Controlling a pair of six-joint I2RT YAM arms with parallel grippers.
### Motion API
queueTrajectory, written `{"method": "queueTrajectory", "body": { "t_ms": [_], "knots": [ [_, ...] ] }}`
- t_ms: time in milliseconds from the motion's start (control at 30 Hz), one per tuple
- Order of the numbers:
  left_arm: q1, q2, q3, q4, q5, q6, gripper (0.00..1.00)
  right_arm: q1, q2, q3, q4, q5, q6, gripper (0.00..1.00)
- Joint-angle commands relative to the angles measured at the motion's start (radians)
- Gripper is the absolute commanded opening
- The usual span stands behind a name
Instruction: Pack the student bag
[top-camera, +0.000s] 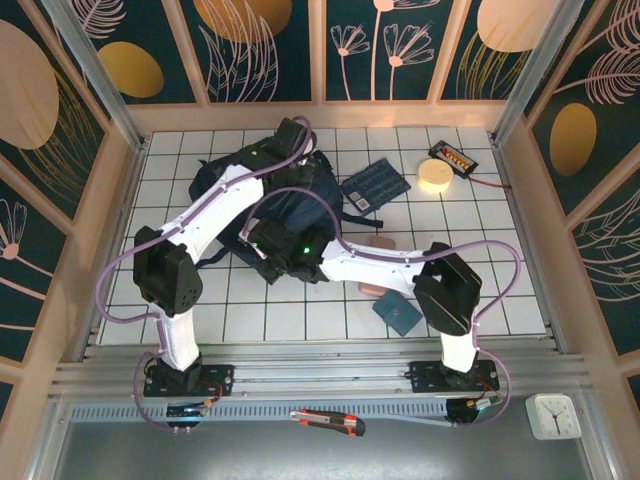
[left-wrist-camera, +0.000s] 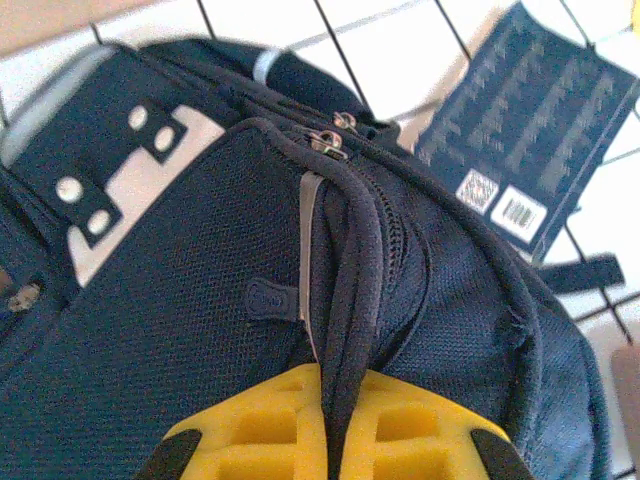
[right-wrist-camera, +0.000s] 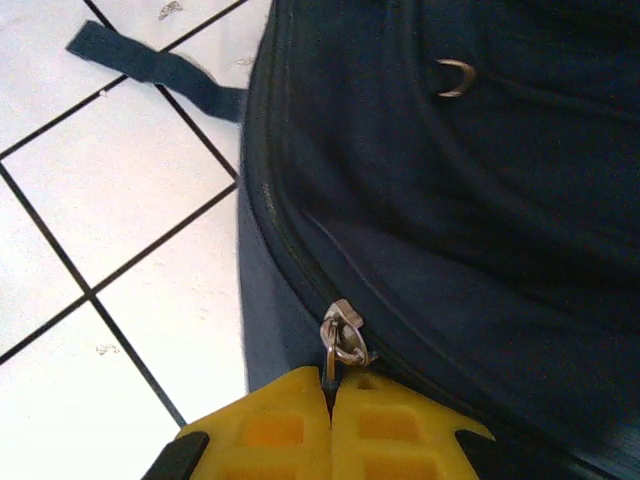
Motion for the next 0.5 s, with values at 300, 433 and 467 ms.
{"method": "queueTrajectory", "body": {
  "t_ms": [300, 433, 467],
  "knots": [
    [-0.013, 0.132, 0.434, -0.022, -0.137, -0.116, 0.00, 0.022, -0.327, -0.310, 0.019, 0.106, 0.255, 0.00],
    [-0.013, 0.161, 0.475, -0.048, -0.111, -0.132, 0.00, 0.035, -0.192, -0.185, 0.022, 0.056, 0.138, 0.00],
    [-0.014, 0.163, 0.478, -0.050, -0.107, -0.136, 0.00, 0.045, -0.153, -0.141, 0.024, 0.055, 0.095, 0.00]
  ]
}}
